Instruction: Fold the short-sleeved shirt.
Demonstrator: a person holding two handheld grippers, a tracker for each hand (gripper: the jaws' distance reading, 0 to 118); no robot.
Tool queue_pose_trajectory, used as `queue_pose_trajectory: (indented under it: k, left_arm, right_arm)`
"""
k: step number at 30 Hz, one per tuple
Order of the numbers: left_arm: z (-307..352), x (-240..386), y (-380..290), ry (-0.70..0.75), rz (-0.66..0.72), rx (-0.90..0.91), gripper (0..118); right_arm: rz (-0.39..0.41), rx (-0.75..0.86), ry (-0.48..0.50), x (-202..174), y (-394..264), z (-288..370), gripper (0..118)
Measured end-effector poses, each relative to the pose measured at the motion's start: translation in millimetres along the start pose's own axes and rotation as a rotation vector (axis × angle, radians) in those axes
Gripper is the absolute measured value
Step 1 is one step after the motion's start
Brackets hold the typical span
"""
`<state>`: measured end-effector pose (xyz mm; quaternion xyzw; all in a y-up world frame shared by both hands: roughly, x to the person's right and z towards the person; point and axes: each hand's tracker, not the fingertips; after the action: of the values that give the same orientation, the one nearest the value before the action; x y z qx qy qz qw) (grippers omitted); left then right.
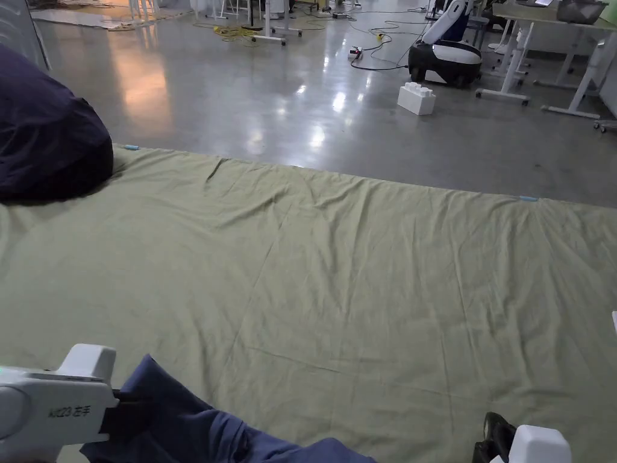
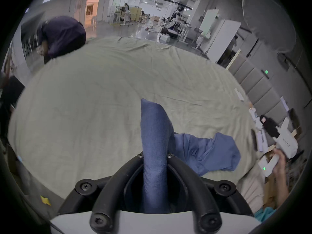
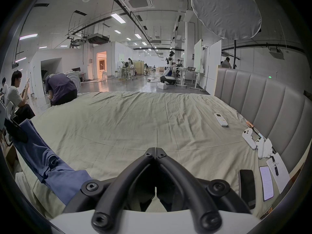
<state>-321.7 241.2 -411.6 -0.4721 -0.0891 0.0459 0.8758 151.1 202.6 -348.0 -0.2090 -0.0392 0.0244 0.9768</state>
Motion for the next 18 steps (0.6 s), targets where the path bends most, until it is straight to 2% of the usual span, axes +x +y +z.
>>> queue_pose_trajectory:
  k: [4, 11, 18]
  left_arm:
    - [2, 25, 0, -0.021, -0.019, -0.003, 12]
    - [8, 74, 0, -0.206, -0.009, 0.016, 12]
    - [-25, 130, -2, -0.3, 0.076, -0.026, 12]
  right_arm:
    - [-0.008, -0.005, 0.009, -2, -1, -1, 0]
    - [-0.004, -0.004, 0.012, -1, -1, -2, 0]
    - [-0.016, -0.006, 0.006, 3, -5, -3, 0]
